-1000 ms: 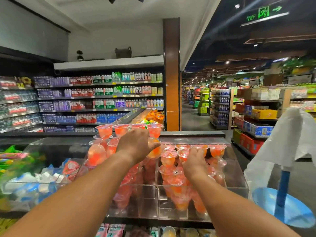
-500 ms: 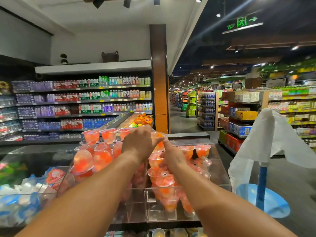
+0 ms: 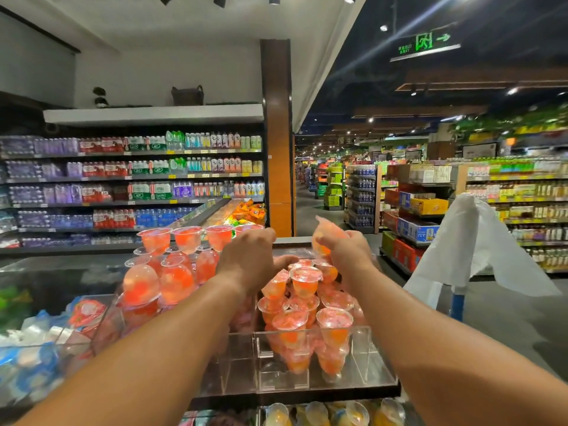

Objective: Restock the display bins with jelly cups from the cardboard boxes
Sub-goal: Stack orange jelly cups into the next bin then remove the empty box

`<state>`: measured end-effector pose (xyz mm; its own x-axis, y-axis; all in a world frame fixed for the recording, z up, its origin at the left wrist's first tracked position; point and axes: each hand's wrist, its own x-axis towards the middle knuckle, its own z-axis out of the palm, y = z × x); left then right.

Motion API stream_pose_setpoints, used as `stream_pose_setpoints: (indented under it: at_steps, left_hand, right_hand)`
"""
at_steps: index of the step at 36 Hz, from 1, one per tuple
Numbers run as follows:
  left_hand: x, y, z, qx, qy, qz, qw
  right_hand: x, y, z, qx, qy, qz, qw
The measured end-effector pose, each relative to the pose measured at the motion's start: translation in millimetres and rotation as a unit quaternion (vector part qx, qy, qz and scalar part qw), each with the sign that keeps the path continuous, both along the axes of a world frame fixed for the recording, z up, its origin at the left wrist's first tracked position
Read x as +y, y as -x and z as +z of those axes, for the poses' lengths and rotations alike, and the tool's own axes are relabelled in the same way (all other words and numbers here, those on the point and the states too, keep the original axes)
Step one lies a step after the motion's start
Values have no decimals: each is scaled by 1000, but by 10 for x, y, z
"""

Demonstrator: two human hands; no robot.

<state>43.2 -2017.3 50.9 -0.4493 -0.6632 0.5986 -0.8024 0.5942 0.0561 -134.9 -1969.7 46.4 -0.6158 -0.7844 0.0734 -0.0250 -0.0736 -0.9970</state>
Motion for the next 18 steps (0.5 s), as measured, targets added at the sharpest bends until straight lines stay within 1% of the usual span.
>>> stream_pose_setpoints:
  at_steps: [1,2,3,8,12,18]
  left_hand:
    - [-11,-12,-5,6,-1,-1,1000]
    - [-22,-22,-10,12,-1,-3,1000]
    - [-30,-27,-13,17,-1,-4,1000]
    - [-39,-23,-26,12,5,-3,1000]
    - [-95,-63,-67,15,-1,-4,1000]
    - [-201,-160,-143,7,-8,4,1000]
  right_hand:
    - [18,38,-23,69,-19,-42,997]
    - [15,70,-72,118,-33,-73,990]
    - [-1,84,-134,147,-40,-94,984]
    - [-148,16,-544,221,-85,-135,962]
    - [-185,-59,-736,254,-104,-148,950]
    - [-302,-49,-831,227,-137,-179,948]
